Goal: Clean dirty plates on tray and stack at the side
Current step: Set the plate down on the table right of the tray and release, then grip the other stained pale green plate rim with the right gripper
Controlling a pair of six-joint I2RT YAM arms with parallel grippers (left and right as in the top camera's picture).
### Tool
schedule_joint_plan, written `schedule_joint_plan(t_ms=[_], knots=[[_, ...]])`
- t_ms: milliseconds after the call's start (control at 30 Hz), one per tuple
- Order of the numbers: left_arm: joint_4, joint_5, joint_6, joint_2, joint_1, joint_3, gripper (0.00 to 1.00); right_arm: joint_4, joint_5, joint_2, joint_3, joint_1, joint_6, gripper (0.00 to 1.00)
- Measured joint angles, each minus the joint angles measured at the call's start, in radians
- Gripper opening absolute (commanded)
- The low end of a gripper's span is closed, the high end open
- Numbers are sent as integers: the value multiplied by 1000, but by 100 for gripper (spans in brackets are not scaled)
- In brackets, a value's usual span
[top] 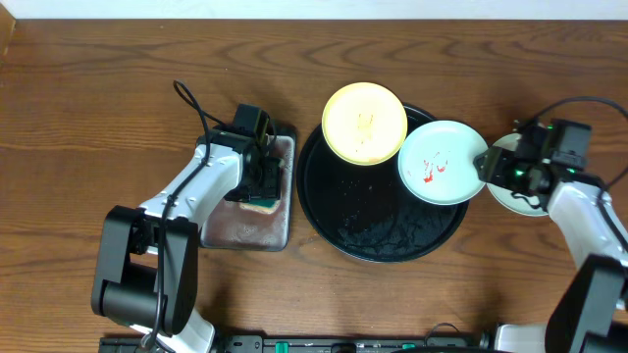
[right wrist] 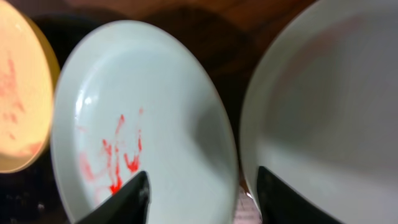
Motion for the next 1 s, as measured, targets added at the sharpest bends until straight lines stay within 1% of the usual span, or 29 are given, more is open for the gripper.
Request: schedule_joint_plan(t_ms=[33, 67, 133, 333, 467, 533, 733, 833, 1000], knots=[[0, 0, 0, 0, 0, 0, 63, 12, 8, 18, 0, 9, -2, 38], [0, 0, 0, 0, 0, 0, 63, 27, 15, 40, 0, 16, 1, 29], [0, 0, 0, 0, 0, 0, 63, 39, 26, 64, 0, 19, 10, 17], [0, 0, 0, 0, 0, 0, 63, 53, 44, 79, 0, 21, 27, 1], [0, 0, 0, 0, 0, 0, 63, 24, 52, 47, 0, 20, 32, 1], [0, 0, 0, 0, 0, 0, 63, -3, 56, 1, 0, 20, 33, 1], [0, 0, 0, 0, 0, 0, 63, -180, 58, -154, 1, 31, 35, 1], [3, 0, 0, 0, 0, 0, 63, -258, 58, -150, 0, 69, 36, 1], [14, 0, 0, 0, 0, 0, 63, -266, 59, -114, -8, 157, 36, 1]])
